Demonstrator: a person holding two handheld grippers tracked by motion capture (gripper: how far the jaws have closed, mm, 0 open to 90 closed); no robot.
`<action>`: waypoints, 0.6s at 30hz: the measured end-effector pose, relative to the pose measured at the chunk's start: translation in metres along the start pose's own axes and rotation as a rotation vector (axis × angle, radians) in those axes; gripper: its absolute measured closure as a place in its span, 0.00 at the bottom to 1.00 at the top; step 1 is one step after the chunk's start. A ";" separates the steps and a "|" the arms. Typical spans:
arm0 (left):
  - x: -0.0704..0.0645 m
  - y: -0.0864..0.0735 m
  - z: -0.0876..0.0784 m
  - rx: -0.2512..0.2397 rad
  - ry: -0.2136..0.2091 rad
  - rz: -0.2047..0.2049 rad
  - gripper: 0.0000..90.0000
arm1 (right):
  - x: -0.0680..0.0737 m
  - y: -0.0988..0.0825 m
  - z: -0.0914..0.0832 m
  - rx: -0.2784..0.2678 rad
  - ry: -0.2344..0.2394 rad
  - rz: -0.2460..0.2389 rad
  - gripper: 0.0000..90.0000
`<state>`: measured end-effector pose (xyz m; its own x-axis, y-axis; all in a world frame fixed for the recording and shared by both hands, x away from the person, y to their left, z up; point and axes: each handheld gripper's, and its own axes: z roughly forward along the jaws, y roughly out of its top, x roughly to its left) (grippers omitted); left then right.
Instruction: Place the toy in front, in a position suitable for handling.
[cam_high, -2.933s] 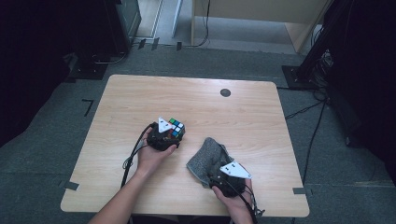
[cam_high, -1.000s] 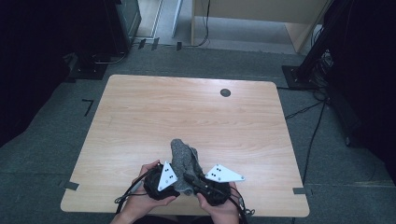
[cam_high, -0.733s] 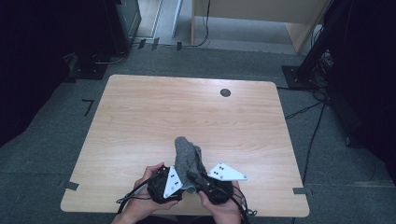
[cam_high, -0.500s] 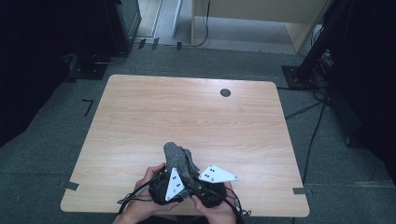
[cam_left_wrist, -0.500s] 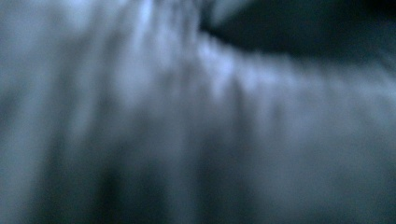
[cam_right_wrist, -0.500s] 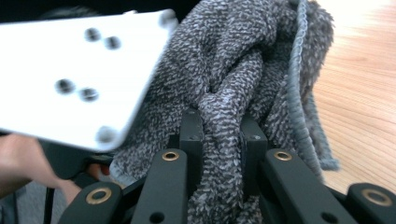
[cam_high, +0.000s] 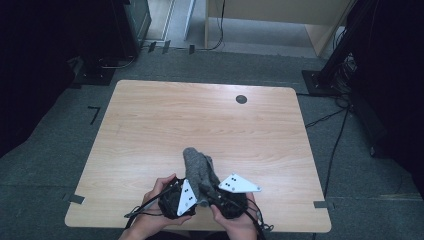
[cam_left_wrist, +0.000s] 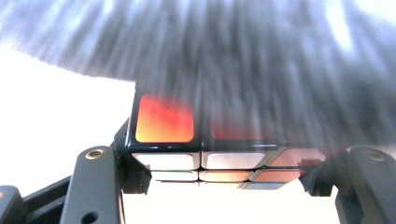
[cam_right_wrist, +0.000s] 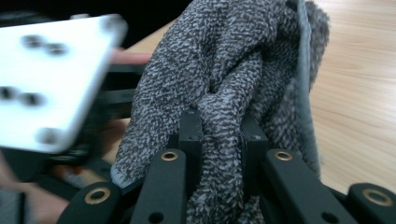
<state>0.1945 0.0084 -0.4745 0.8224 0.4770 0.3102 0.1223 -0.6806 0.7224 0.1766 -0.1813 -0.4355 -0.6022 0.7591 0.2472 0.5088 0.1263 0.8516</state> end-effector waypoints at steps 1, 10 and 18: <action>0.000 0.000 0.000 0.001 -0.001 0.003 0.38 | 0.000 0.000 -0.001 -0.002 -0.002 0.009 0.86; 0.002 -0.001 0.000 0.006 -0.006 -0.010 0.38 | 0.006 -0.001 0.006 0.000 0.058 0.007 0.85; 0.002 0.000 0.000 -0.013 -0.015 -0.024 0.38 | 0.018 -0.001 0.007 0.020 0.115 -0.025 0.85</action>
<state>0.1963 0.0092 -0.4734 0.8277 0.4845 0.2832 0.1352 -0.6620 0.7372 0.1693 -0.1631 -0.4347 -0.6811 0.6772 0.2783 0.5039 0.1578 0.8492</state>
